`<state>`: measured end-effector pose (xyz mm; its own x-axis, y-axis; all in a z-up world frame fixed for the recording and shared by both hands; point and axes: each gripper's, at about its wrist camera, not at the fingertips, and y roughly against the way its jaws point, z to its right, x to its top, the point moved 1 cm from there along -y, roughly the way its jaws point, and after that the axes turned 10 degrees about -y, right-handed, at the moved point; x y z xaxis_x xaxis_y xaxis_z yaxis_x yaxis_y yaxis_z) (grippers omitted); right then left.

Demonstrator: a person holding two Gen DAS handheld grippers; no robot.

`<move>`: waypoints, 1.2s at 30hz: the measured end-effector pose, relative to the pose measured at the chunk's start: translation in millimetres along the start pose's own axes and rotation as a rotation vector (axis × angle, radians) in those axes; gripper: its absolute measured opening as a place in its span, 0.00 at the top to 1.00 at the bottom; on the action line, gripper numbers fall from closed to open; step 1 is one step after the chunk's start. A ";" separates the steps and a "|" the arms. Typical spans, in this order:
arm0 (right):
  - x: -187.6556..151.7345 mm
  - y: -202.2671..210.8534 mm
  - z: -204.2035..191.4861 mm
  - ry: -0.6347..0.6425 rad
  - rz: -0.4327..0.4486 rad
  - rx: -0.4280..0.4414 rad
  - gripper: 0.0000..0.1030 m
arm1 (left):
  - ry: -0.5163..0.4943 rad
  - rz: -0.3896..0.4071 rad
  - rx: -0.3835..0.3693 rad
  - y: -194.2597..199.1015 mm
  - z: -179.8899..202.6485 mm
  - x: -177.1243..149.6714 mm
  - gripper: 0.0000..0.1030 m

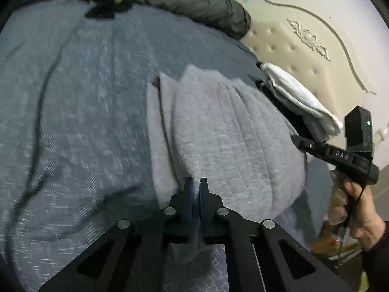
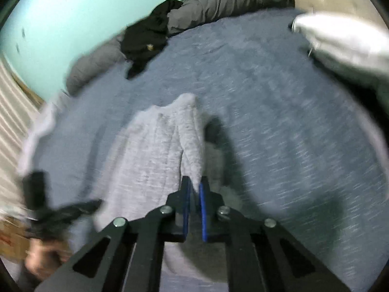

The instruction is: Fold clothes

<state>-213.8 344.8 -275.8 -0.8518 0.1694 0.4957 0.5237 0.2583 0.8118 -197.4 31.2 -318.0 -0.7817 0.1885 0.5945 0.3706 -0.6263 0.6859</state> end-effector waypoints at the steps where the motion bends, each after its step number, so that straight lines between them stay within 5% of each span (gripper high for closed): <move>1: -0.6 -1.0 -5.8 0.052 0.005 -0.053 0.94 | -0.005 0.010 0.009 1.9 1.4 0.5 0.96; 4: -3.4 -8.2 -21.4 0.181 0.007 -0.167 0.94 | -0.023 0.010 0.036 5.1 4.4 -0.9 0.96; 13: -8.3 -41.3 -11.9 0.177 -0.070 -0.150 0.93 | -0.007 -0.035 0.053 -2.5 -2.1 -9.2 0.96; 17: 4.8 -23.4 -1.1 0.126 -0.039 -0.134 0.66 | -0.024 -0.027 0.075 3.2 1.1 -3.1 0.93; 23: 34.0 32.2 -1.9 0.064 0.080 -0.053 0.63 | -0.031 -0.002 0.137 21.2 -0.4 3.1 0.92; 27: 33.9 15.2 -36.3 0.133 0.003 0.038 0.63 | 0.000 0.011 0.170 28.9 -11.1 -0.3 0.85; 29: 28.5 -1.5 -51.6 0.187 -0.045 0.052 0.73 | 0.003 0.010 0.181 27.9 -12.5 -0.8 0.85; 31: 23.9 -22.3 -60.2 0.216 -0.082 0.011 0.82 | 0.003 0.016 0.182 29.3 -13.7 -0.8 0.85; 36: 22.7 -63.5 -47.7 0.165 -0.133 -0.061 0.88 | -0.003 0.016 0.175 30.5 -14.6 1.6 0.85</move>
<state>-266.8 286.9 -301.4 -0.9061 -0.0218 0.4225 0.4091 0.2092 0.8882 -194.7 1.3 -302.2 -0.7736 0.1821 0.6069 0.4647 -0.4880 0.7389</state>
